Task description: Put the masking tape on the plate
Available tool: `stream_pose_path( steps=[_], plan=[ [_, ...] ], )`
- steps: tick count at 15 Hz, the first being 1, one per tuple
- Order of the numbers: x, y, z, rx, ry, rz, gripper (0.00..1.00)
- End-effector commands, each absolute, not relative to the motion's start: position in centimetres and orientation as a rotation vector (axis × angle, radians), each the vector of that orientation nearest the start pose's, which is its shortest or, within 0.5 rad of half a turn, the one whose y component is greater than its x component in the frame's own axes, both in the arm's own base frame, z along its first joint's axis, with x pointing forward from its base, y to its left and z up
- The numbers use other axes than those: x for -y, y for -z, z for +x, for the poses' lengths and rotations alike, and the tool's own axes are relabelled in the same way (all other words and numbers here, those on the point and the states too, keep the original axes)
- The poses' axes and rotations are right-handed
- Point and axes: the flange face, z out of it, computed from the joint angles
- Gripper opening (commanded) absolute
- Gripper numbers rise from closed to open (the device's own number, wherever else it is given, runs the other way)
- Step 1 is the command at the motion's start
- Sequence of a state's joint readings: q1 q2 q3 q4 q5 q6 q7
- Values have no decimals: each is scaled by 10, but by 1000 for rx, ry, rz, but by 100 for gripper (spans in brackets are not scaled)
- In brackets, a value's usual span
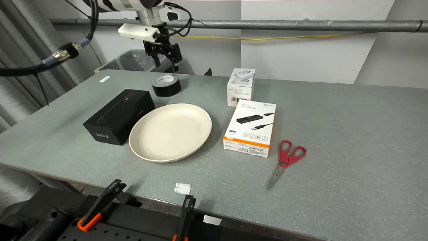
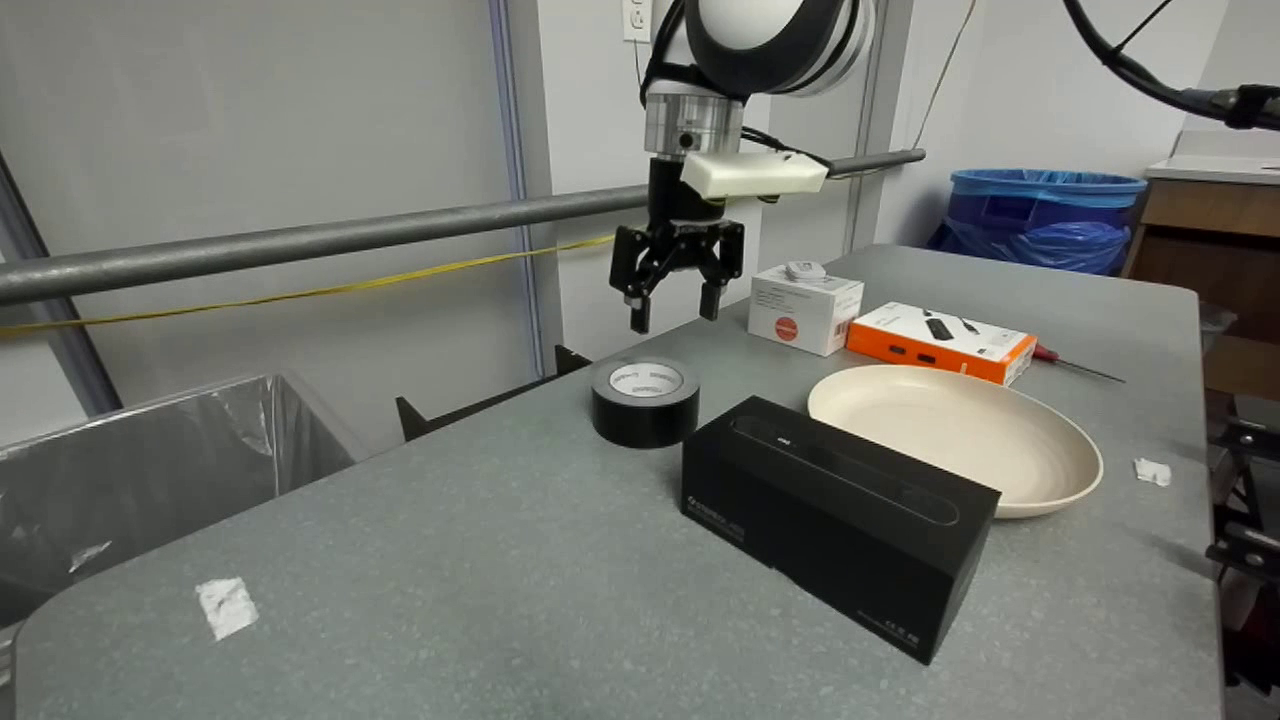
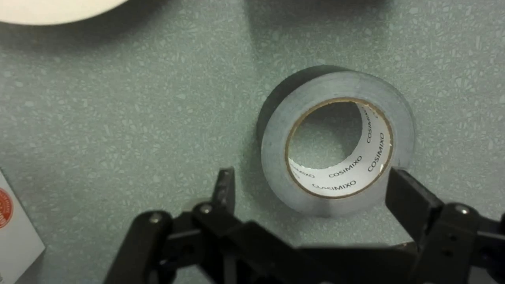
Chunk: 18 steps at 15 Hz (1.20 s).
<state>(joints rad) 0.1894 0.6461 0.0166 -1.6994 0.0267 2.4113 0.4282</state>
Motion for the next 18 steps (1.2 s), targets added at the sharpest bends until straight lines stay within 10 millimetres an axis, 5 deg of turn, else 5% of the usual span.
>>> stream_pose_path(
  steps=[1, 13, 14, 18],
  plan=[
    [-138, -222, 670, -380, 83, -3067, 100],
    [-126, -164, 674, -389, 34, -3098, 100],
    [-124, -161, 676, -403, 43, -3091, 75],
    [-121, -146, 684, -426, 79, -3069, 50]
  ],
)
